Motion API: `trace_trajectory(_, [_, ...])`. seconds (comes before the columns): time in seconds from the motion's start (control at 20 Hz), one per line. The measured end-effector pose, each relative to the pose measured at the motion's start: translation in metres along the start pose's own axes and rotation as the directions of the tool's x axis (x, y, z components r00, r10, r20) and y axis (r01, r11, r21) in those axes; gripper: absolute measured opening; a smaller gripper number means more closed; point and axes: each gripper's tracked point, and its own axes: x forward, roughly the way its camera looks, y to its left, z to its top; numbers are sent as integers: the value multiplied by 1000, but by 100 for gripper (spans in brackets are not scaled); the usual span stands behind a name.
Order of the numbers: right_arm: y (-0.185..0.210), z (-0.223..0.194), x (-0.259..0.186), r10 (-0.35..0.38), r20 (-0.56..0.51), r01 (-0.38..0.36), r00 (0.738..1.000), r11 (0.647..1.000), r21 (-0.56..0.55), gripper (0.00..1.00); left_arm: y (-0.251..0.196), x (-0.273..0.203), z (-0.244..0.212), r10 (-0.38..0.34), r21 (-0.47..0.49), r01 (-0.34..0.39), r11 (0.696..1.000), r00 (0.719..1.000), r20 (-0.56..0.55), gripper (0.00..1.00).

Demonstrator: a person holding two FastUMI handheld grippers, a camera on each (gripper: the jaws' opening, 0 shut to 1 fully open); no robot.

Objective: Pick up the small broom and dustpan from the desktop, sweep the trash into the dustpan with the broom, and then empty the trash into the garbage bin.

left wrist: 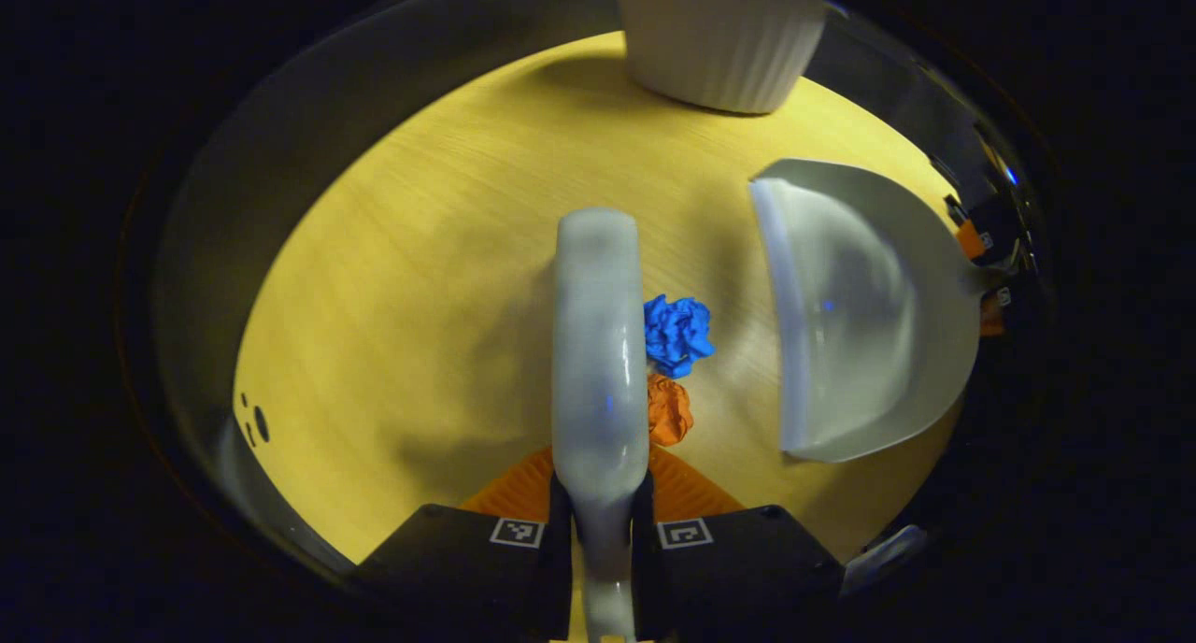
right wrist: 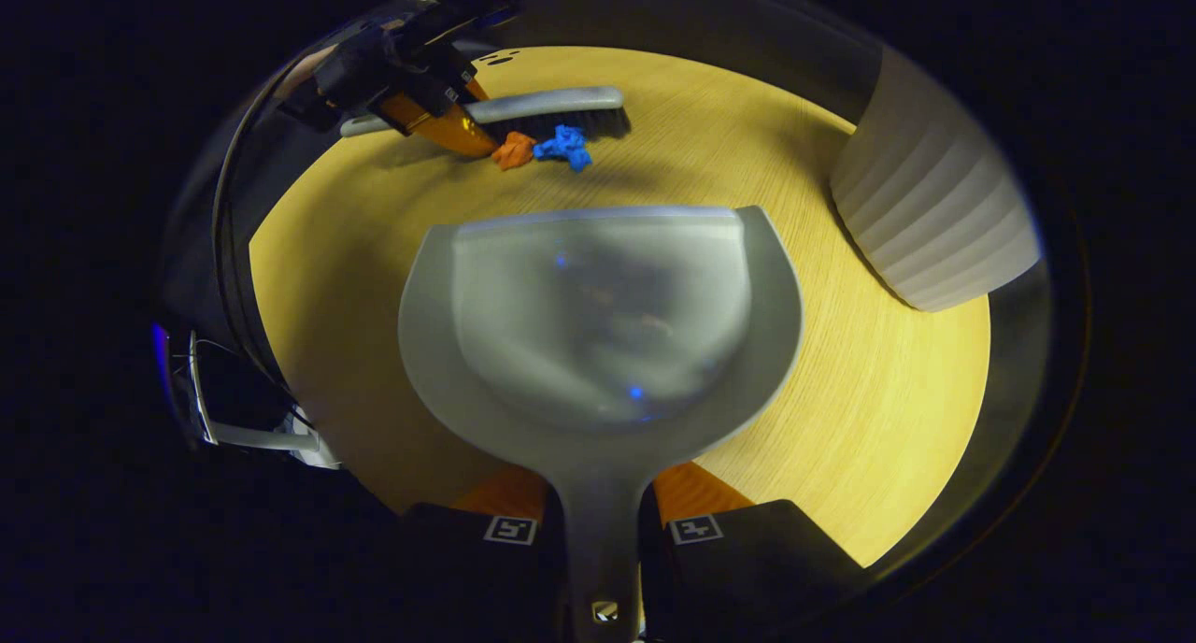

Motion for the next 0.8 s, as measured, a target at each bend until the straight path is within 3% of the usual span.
trace_trajectory(0.15, [3,-7,0,6,4,-6,1000,1000,-8,40,-52,-2,6,-122,-87,122,989,993,4,30])
trace_trajectory(0.25, [1,-13,-1,10,4,-10,1000,1000,-19,36,-84,-5,5,-217,-142,214,966,976,-3,30])
trace_trajectory(0.35, [2,-17,-1,15,4,-14,1000,999,-29,40,-112,-11,8,-281,-154,276,949,960,-8,30])
trace_trajectory(0.4, [4,-17,-2,17,13,-17,1000,999,-31,36,-118,-11,7,-289,-159,284,946,957,-9,30])
trace_trajectory(0.45, [6,-19,-4,20,19,-19,1000,999,-37,40,-122,-14,9,-300,-181,295,938,954,-1,29])
trace_trajectory(0.55, [10,-24,-8,27,24,-26,999,999,-43,36,-128,-17,12,-289,-222,290,931,957,39,30])
trace_trajectory(0.7, [15,-28,-17,9,38,-7,999,999,-46,40,-118,-27,12,-211,-280,235,931,971,114,30])
trace_trajectory(0.75, [17,-27,-19,-5,48,7,999,999,-46,36,-116,-31,9,-184,-310,223,924,971,150,30])
trace_trajectory(0.8, [17,-26,-22,-15,56,17,998,999,-38,40,-115,-35,6,-156,-345,215,914,969,190,29])
